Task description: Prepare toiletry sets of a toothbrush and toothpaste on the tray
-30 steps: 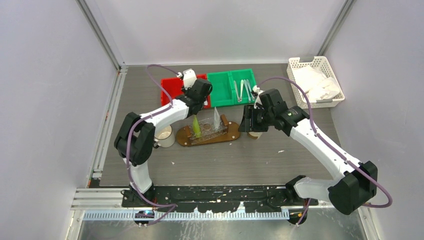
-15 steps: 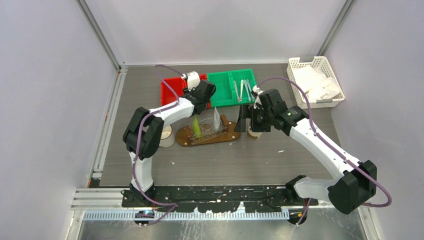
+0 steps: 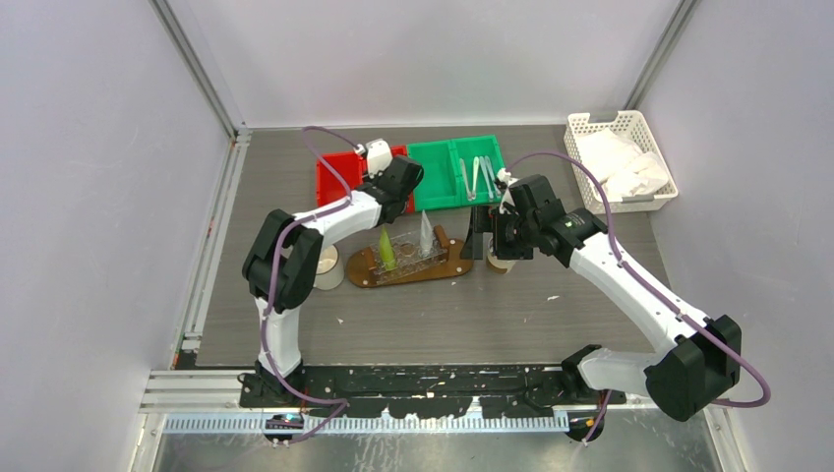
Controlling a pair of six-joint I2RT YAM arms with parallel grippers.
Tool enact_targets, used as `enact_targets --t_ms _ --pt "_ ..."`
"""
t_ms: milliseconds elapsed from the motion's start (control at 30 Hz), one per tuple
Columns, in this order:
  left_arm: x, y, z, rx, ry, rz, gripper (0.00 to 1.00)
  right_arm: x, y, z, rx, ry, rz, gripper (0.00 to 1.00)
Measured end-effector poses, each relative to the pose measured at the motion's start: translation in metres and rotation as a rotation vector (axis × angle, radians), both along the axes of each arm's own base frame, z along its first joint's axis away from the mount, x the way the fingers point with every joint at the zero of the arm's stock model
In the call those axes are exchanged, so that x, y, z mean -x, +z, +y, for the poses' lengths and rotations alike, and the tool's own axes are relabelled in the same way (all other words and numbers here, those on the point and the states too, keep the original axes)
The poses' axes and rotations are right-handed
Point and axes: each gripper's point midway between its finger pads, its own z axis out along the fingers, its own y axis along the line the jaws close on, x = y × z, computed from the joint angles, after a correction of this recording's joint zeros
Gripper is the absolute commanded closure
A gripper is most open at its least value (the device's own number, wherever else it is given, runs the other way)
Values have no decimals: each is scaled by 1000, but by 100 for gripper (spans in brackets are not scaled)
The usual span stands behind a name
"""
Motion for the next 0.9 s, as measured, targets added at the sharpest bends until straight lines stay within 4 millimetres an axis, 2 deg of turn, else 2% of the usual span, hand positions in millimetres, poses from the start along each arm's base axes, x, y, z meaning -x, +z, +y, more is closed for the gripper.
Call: enact_targets --t_ms 167,300,367,633,733,833,900 --pt "-1 -1 1 -1 2 1 79 0 0 0 0 0 0 0" --pt "-3 -6 1 -5 5 7 89 0 0 0 0 0 0 0" --pt "-3 -6 2 -4 6 9 98 0 0 0 0 0 0 0" --pt "-8 8 -3 -8 -10 11 99 0 -2 0 0 0 1 0" --pt "-9 25 -3 -34 -24 25 99 0 -2 0 -1 0 1 0" --pt "-14 62 -4 -54 -46 28 99 0 -2 0 -2 1 1 0" --pt "-20 97 -7 -44 -64 7 99 0 -2 0 -2 1 1 0"
